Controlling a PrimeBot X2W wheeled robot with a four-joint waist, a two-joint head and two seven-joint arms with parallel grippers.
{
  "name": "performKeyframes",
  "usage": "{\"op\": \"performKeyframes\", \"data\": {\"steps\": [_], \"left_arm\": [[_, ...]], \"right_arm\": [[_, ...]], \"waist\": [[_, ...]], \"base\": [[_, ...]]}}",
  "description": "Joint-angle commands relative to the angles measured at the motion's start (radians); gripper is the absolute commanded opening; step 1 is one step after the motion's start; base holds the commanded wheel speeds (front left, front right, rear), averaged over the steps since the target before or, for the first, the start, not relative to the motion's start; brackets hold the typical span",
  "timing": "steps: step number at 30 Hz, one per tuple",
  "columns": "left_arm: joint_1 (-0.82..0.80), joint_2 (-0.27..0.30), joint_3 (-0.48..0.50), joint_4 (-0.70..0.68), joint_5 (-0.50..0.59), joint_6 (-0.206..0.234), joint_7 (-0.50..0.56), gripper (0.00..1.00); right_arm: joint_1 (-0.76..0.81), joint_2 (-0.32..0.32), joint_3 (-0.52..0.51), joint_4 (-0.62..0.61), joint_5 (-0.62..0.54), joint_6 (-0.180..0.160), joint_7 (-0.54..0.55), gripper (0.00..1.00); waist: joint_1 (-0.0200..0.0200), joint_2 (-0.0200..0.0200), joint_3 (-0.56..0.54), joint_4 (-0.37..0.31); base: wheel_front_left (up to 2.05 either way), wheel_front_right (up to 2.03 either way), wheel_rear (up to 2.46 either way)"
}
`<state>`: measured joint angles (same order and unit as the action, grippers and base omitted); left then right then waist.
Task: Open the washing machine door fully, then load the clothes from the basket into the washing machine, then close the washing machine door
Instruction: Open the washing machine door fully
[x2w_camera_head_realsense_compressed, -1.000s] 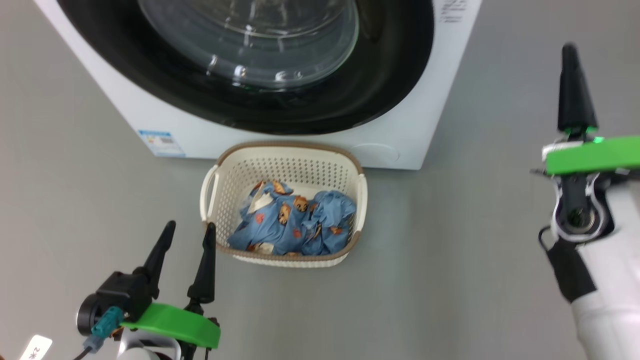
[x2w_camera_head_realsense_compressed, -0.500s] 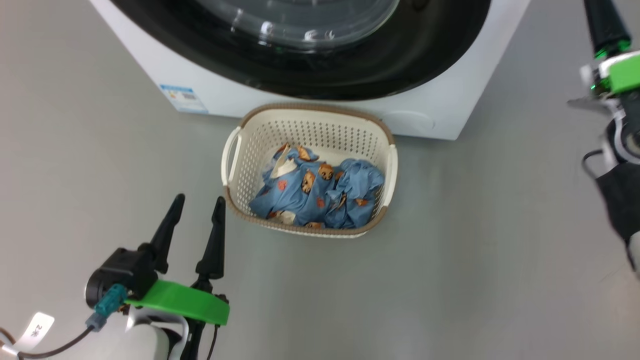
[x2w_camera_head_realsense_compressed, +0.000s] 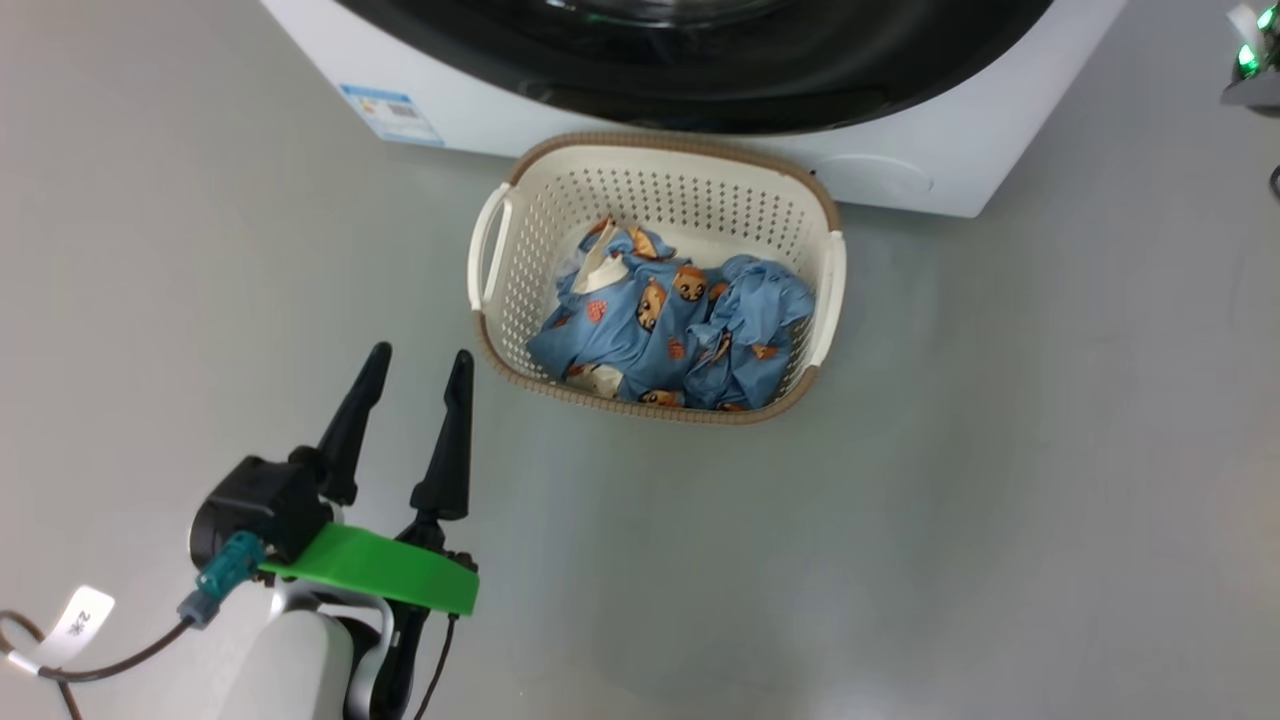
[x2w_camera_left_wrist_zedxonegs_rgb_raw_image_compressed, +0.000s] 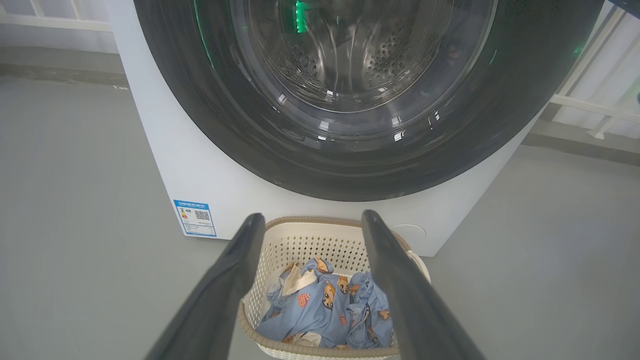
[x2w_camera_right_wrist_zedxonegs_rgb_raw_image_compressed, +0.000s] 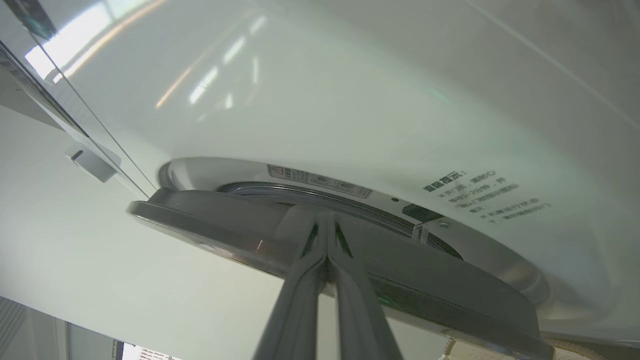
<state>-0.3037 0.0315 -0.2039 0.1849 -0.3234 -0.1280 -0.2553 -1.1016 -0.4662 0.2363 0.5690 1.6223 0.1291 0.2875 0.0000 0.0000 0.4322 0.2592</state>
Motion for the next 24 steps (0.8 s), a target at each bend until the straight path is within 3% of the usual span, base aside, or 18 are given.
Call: {"op": "performKeyframes", "data": {"steps": [1, 13, 24], "left_arm": [[-0.018, 0.019, 0.027, -0.03, -0.006, -0.003, -0.006, 1.0], [-0.048, 0.019, 0.015, -0.033, -0.03, -0.003, -0.006, 1.0], [-0.049, 0.019, 0.013, -0.028, -0.036, -0.003, -0.006, 1.0]], "right_arm": [[-0.017, 0.0, 0.005, -0.011, 0.005, 0.002, 0.015, 0.0], [-0.139, 0.016, 0.044, 0.075, -0.025, 0.002, 0.121, 0.0], [-0.114, 0.029, 0.091, 0.048, -0.059, 0.002, 0.166, 0.0]], "waist": [[0.0, 0.0, 0.017, 0.016], [0.0, 0.0, 0.07, 0.045], [0.0, 0.0, 0.056, 0.043]], "base": [[0.0, 0.0, 0.0], [0.0, 0.0, 0.0], [0.0, 0.0, 0.0]]}}
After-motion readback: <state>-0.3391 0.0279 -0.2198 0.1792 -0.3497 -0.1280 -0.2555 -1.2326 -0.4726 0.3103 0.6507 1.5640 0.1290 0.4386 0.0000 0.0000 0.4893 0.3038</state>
